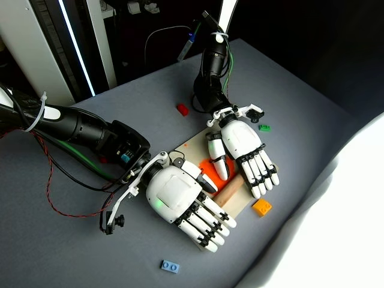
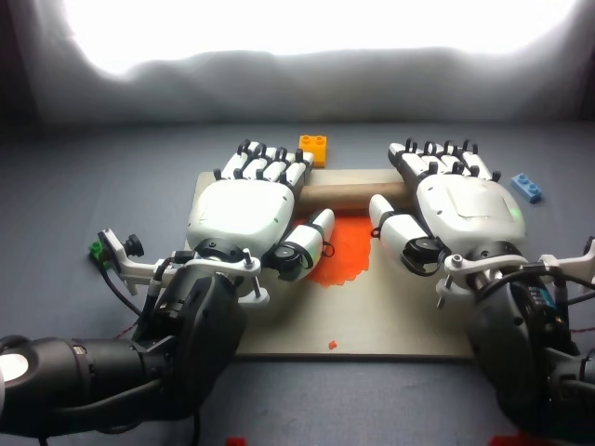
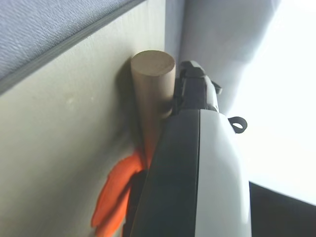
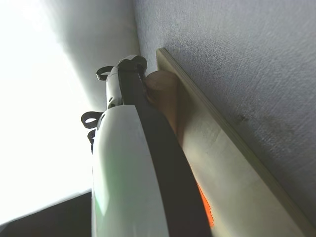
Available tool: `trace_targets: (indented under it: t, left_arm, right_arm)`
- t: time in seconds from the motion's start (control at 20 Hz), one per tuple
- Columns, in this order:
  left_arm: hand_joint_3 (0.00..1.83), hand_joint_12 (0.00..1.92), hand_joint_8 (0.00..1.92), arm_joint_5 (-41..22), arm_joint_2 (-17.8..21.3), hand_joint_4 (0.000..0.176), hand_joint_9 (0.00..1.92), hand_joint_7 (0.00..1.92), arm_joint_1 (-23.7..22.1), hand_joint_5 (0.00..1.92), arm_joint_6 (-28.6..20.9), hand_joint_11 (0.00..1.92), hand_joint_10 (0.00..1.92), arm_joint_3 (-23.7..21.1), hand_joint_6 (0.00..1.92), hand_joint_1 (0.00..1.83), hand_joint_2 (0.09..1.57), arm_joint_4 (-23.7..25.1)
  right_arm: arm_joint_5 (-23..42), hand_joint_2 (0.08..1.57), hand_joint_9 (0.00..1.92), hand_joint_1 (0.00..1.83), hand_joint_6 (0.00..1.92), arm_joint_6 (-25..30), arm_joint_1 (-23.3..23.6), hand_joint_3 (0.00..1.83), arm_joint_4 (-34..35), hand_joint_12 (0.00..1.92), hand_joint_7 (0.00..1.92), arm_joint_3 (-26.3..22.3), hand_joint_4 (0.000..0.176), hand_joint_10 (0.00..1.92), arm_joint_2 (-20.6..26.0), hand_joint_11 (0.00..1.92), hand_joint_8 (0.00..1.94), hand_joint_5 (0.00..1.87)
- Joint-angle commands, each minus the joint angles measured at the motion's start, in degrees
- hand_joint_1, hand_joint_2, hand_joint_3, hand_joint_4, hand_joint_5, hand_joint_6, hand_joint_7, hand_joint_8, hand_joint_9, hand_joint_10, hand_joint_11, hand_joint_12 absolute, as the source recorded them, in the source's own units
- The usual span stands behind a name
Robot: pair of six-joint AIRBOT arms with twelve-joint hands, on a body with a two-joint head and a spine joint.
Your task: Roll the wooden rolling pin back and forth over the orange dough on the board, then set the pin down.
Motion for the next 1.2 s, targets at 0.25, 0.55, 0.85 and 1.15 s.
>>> trace_targets:
  t: [0.25,0.55,0.85,1.15]
  left_arm:
    - [0.06,0.30,0.00,-4.3,0.8,0.000,0.17,0.23,0.1,0.22,-0.4,0.00,0.00,-0.9,0.00,0.00,1.57,2.3]
    - [0.07,0.21,0.00,-4.3,1.8,0.000,0.16,0.22,0.7,0.22,-0.2,0.00,0.00,-2.9,0.00,0.00,1.57,2.4]
    - [0.07,0.15,0.00,-3.9,2.8,0.000,0.14,0.21,1.5,0.20,0.2,0.00,0.01,-4.4,0.00,0.00,1.57,2.3]
    - [0.07,0.21,0.00,-2.9,4.2,0.000,0.14,0.21,1.8,0.21,0.7,0.00,0.00,-6.2,0.01,0.00,1.57,2.3]
  right_arm:
    - [6.6,1.57,0.21,0.00,0.00,0.2,-0.9,0.08,-3.6,0.44,0.29,-1.6,0.000,0.00,0.4,0.00,0.00,0.27]
    - [7.5,1.57,0.22,0.00,0.00,-0.1,-1.6,0.07,-3.6,0.49,0.30,-2.9,0.000,0.01,0.7,0.00,0.00,0.27]
    - [8.2,1.57,0.20,0.00,0.01,-0.5,-2.0,0.06,-2.7,0.47,0.29,-3.8,0.000,0.01,0.8,0.00,0.01,0.28]
    - [9.1,1.57,0.18,0.00,0.00,-1.3,-2.3,0.07,-1.8,0.39,0.26,-4.3,0.000,0.00,0.8,0.00,0.00,0.25]
